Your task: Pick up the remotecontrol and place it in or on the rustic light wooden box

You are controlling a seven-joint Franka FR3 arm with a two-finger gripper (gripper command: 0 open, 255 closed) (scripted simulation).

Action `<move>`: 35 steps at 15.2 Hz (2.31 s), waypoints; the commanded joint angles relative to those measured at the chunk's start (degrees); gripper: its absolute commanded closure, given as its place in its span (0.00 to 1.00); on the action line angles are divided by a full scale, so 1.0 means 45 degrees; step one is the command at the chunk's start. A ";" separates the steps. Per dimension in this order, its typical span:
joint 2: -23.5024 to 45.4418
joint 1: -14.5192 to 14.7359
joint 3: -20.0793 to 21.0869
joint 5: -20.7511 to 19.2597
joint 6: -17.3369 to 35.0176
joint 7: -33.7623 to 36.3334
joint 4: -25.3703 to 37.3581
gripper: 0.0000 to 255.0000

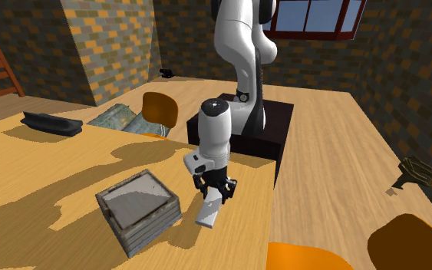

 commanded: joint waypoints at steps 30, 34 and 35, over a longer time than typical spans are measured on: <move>-0.2093 -0.1221 -0.0113 0.0376 -0.3633 -0.1671 0.1563 1.00; -0.1080 -0.1904 -0.0271 0.0469 -0.4384 -0.2576 0.3340 1.00; -0.0793 -0.2071 -0.0304 0.0491 -0.4600 -0.2791 0.3846 1.00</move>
